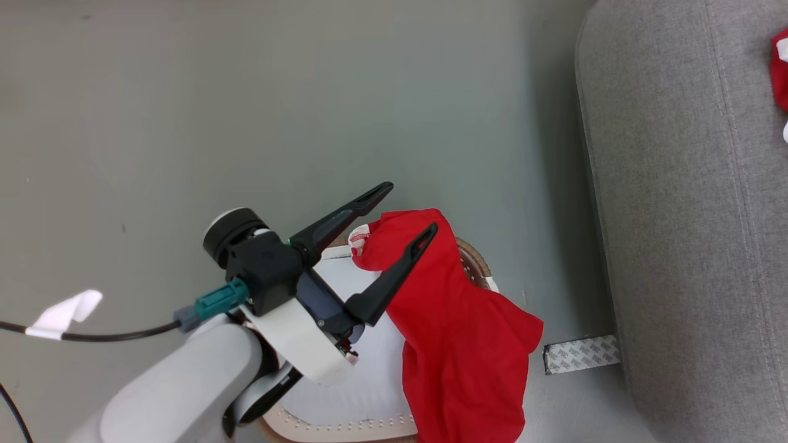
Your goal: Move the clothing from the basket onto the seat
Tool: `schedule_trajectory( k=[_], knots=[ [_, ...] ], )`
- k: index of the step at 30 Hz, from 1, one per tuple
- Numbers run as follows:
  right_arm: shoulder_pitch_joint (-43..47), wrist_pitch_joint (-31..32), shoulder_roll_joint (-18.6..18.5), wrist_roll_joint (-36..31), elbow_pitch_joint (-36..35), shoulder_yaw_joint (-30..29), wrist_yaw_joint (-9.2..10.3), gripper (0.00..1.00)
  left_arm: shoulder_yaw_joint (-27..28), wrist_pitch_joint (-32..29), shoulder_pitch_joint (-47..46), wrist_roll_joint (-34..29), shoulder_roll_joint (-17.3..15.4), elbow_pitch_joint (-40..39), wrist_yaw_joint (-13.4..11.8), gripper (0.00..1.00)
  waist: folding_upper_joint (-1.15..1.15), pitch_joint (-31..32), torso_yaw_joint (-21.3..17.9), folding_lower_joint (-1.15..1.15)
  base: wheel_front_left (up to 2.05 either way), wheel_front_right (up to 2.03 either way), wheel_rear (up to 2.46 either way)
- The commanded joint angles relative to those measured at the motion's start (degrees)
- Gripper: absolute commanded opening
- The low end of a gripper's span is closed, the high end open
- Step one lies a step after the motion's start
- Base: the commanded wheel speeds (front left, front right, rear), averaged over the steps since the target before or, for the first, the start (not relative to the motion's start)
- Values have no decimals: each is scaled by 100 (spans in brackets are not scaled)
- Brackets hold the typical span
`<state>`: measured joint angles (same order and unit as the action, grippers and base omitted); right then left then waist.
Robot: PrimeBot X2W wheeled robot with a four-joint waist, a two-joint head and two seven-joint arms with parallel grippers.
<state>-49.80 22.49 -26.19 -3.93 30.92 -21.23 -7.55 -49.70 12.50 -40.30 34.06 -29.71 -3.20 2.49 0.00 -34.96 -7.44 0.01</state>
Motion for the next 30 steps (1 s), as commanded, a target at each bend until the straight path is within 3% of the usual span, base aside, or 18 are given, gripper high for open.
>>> schedule_trajectory(
  k=[1,6,8,9,21,30],
  knots=[
    [61,70,-1,24,12,10,12,0,22,40,-44,85,-45,16,-5,100,0,2,-14,-1,0,0,0],
    [105,274,29,153,-117,169,13,0,39,34,-43,126,-46,76,-41,100,0,74,-82,-1,0,0,0],
    [166,348,44,198,-179,230,12,45,40,36,-20,130,-26,108,-46,100,0,150,-110,-1,0,0,0],
    [207,394,53,223,-216,271,12,100,42,46,1,137,-21,121,-49,100,0,195,-126,-1,0,0,0],
    [967,1301,-139,1191,-454,1307,12,100,99,143,426,335,31,374,-242,100,0,1172,-324,-1,0,0,0],
    [1556,1094,-722,2107,-945,2233,13,100,307,214,999,562,37,522,-527,100,0,2130,-489,-1,0,0,0]
  ],
)
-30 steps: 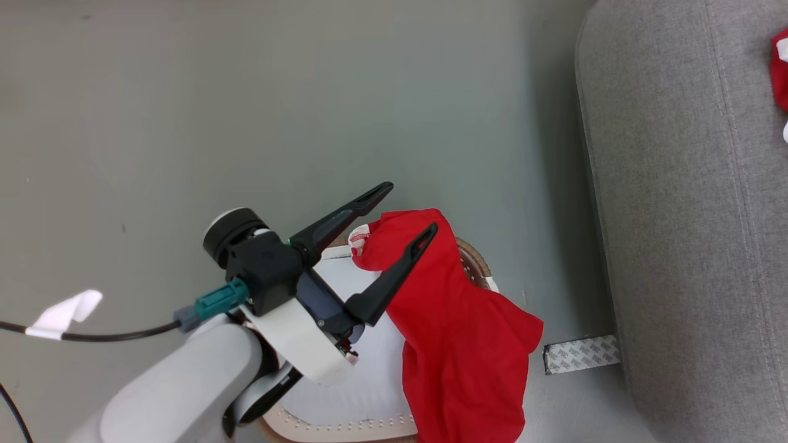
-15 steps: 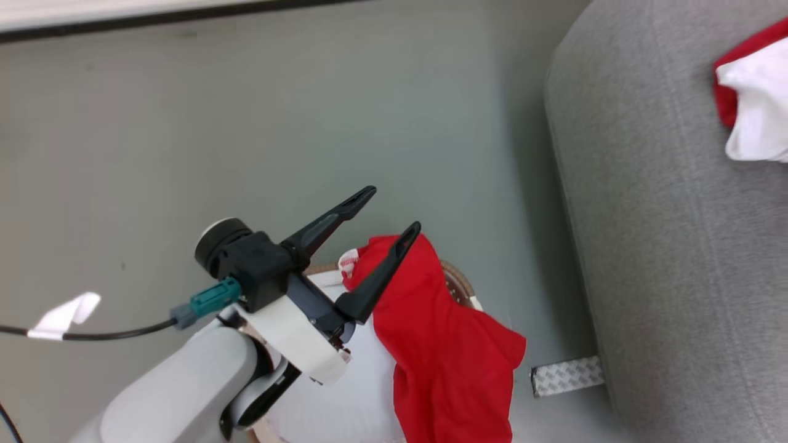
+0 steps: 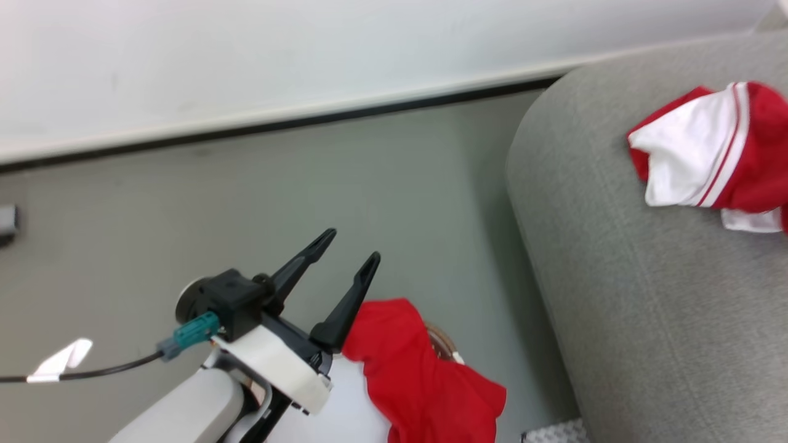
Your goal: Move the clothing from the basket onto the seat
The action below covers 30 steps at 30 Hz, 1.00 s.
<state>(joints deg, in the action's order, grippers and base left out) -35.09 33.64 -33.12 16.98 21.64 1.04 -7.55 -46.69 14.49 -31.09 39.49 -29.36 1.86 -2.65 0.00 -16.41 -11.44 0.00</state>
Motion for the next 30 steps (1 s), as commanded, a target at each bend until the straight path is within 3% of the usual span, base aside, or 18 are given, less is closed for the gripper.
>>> schedule_trajectory(
  k=[1,6,13,24,30],
  knots=[
    [112,-96,-80,83,-102,63,13,100,48,22,138,47,1,17,-45,100,0,370,-104,0,0,0,0],
    [265,-556,-284,414,-486,334,13,100,289,54,422,147,13,-14,-229,100,0,828,-83,0,0,0,0],
    [571,-1219,-65,722,-1102,454,13,100,823,61,847,278,-55,-61,-478,100,0,1281,66,0,0,0,0],
    [1390,-2485,1148,339,-1889,-201,13,100,1962,64,1695,105,71,-160,-739,100,0,1621,515,0,0,0,0],
    [2107,-3164,1872,30,-2173,-152,13,100,2541,65,2259,-225,266,-166,-835,100,0,1692,726,0,0,0,0]
  ],
)
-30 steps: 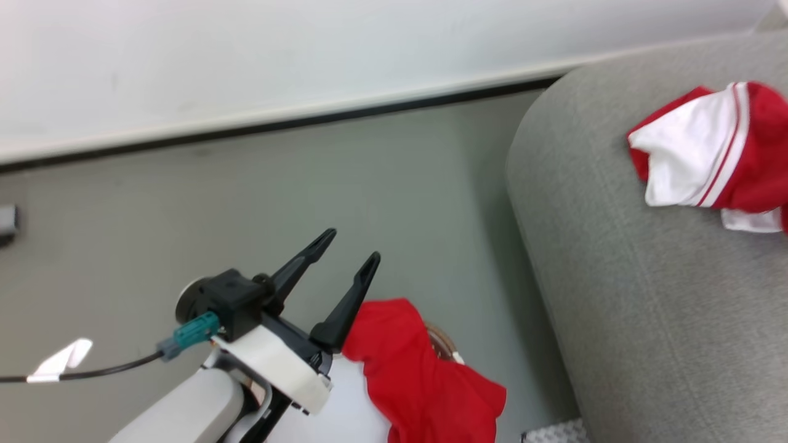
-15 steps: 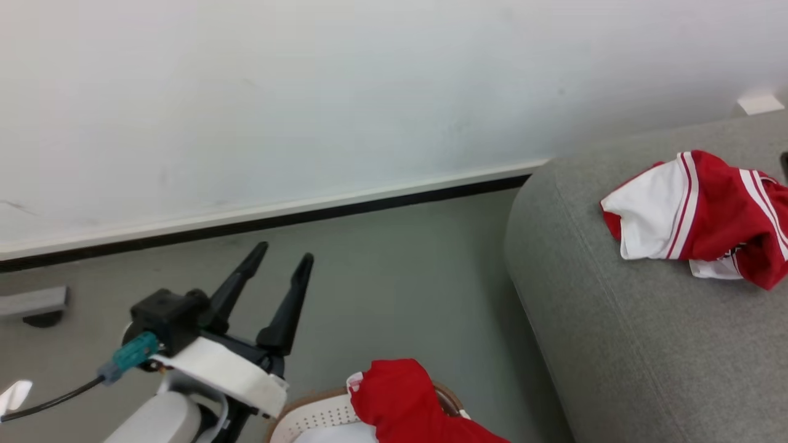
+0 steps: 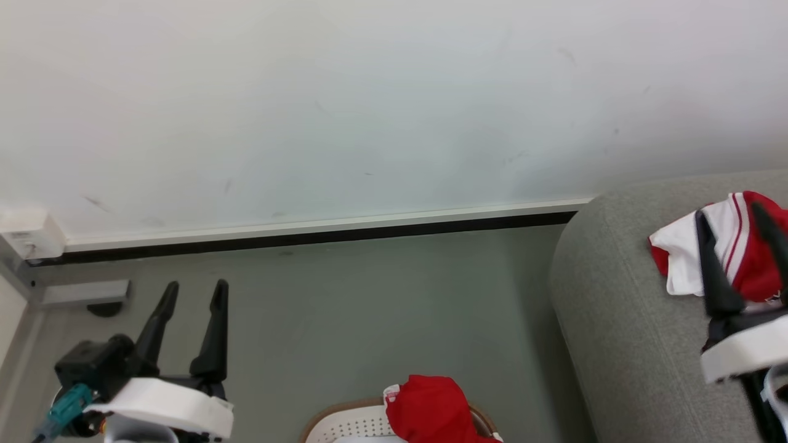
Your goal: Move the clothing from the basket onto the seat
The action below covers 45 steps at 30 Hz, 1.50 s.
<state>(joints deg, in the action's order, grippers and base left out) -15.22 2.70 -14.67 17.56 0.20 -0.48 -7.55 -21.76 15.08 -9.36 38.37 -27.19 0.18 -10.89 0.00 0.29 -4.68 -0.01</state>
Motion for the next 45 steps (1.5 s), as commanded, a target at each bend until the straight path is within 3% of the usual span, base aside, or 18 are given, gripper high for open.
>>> schedule_trajectory(
  k=[1,6,14,29,45],
  knots=[
    [255,-199,116,-93,-43,39,13,100,152,6,174,-143,109,-7,-11,100,0,25,81,1,0,0,0],
    [856,-901,518,-307,137,182,13,100,613,6,546,-500,437,-6,92,100,0,36,168,1,0,0,0],
    [1262,-1510,896,-508,564,242,13,100,1168,6,967,-1072,911,156,510,100,0,23,181,1,0,0,0],
    [1153,-1675,1095,-637,743,273,13,100,1647,6,994,-1565,1418,410,1075,100,0,-1,124,1,0,0,0],
    [1096,-1695,1147,-624,786,264,13,100,1977,6,918,-1923,1736,594,1431,100,0,-21,47,1,0,0,0]
  ],
)
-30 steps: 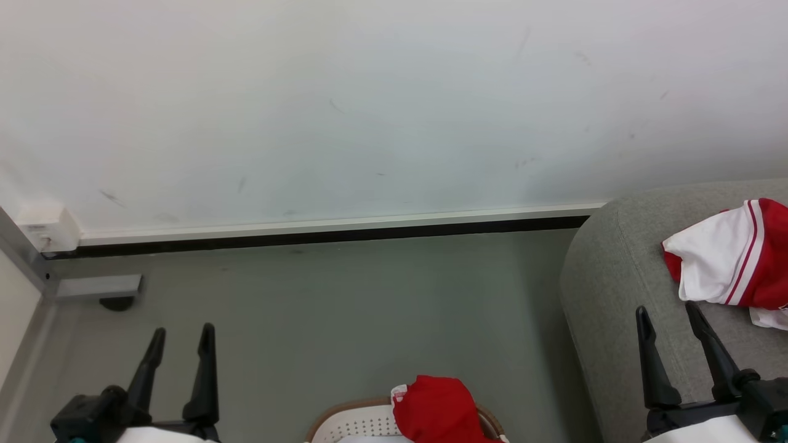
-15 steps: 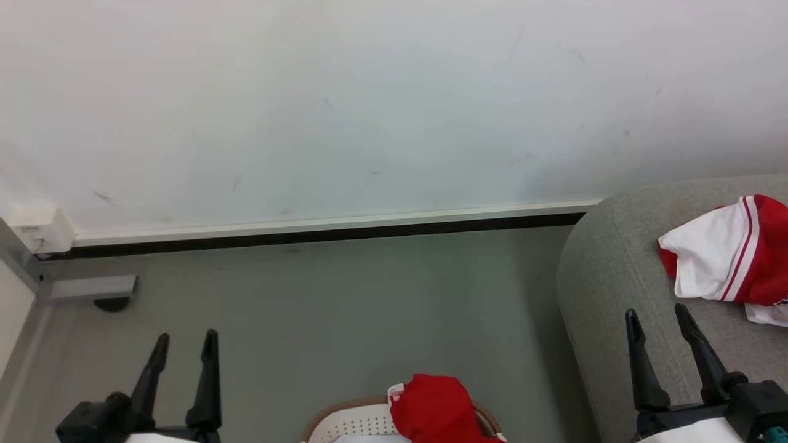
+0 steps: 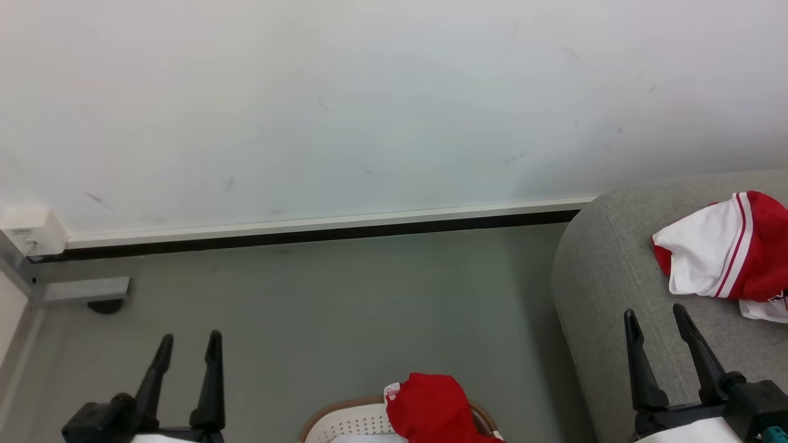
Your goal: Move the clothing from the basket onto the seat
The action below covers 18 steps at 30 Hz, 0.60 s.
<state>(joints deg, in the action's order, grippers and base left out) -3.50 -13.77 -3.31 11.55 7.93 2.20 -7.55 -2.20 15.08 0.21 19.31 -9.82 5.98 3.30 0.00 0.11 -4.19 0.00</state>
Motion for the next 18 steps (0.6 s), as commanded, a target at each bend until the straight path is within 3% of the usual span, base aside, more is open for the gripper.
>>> schedule_trajectory(
  k=[1,18],
  knots=[
    [-83,-50,12,-18,12,-6,13,100,19,6,-50,-35,13,19,25,100,0,-11,-8,0,0,0,0],
    [-202,-80,38,-46,-65,-162,13,100,-250,6,-476,-240,113,165,294,100,0,-419,-548,0,0,0,0]
  ],
)
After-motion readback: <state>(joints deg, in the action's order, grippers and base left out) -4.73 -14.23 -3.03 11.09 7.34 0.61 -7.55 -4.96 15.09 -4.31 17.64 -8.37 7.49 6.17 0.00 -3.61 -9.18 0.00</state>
